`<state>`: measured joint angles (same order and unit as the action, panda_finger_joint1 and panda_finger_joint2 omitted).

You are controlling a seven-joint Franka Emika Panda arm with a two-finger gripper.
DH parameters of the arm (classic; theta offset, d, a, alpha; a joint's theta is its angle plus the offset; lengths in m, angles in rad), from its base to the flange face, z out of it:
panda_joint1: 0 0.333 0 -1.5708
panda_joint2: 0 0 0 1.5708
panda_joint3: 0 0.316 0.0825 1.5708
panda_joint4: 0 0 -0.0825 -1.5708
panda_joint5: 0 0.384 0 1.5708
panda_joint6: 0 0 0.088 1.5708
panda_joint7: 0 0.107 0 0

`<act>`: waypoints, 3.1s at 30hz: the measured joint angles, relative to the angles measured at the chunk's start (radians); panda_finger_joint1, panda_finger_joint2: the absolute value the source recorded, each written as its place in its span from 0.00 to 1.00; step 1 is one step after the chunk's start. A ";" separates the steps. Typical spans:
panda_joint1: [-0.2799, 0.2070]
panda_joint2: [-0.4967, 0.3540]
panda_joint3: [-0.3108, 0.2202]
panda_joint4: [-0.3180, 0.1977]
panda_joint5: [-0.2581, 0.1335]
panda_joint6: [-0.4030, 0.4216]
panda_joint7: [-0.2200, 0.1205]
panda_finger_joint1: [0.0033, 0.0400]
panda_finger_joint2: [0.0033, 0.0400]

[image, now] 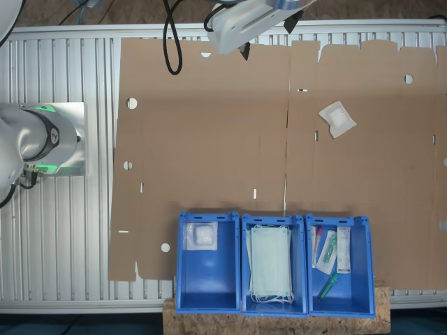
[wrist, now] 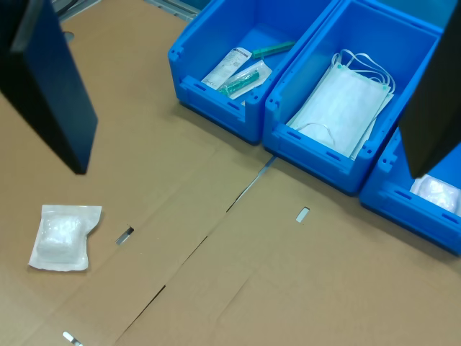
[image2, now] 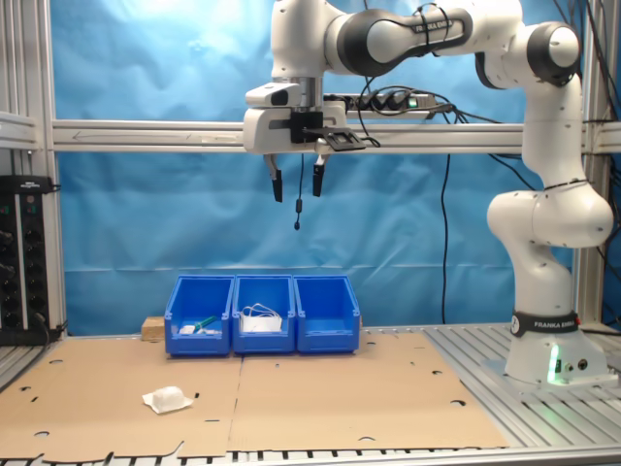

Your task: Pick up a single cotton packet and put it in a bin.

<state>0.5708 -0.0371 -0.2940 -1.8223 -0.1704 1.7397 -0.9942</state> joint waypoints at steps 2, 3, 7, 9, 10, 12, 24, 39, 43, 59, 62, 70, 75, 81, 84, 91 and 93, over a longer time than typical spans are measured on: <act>0.000 0.000 0.000 0.000 0.000 0.000 0.000 1.00 1.00; 0.000 0.000 0.000 0.000 0.000 0.000 0.000 1.00 1.00; 0.000 0.000 0.000 0.000 0.000 0.000 0.000 1.00 1.00; 0.000 0.000 0.000 0.000 0.000 0.000 0.000 1.00 1.00; 0.000 0.000 0.000 0.000 0.000 0.000 0.000 1.00 1.00; 0.000 0.000 0.000 0.000 0.000 0.000 0.000 1.00 1.00; 0.000 0.000 0.000 0.000 0.000 0.000 0.000 1.00 1.00; 0.000 0.000 0.000 0.000 0.000 0.000 0.000 1.00 1.00; 0.000 0.000 0.000 0.000 0.000 0.000 0.000 1.00 1.00; 0.000 0.019 0.000 0.002 0.000 0.000 0.000 1.00 1.00; 0.000 0.033 0.000 0.003 0.000 0.000 0.000 1.00 1.00; 0.000 0.084 -0.001 0.007 0.000 0.019 0.000 1.00 1.00; 0.000 0.115 -0.001 0.009 0.000 0.047 0.000 1.00 1.00; -0.004 0.157 -0.002 0.014 0.000 0.094 0.000 1.00 1.00; -0.008 0.180 -0.003 0.014 0.000 0.119 0.000 1.00 1.00; -0.013 0.222 -0.006 0.015 0.000 0.163 0.000 1.00 1.00; -0.015 0.234 -0.006 0.014 0.000 0.177 0.000 1.00 1.00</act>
<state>0.5563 0.1964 -0.3004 -1.8078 -0.1704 1.9165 -0.9942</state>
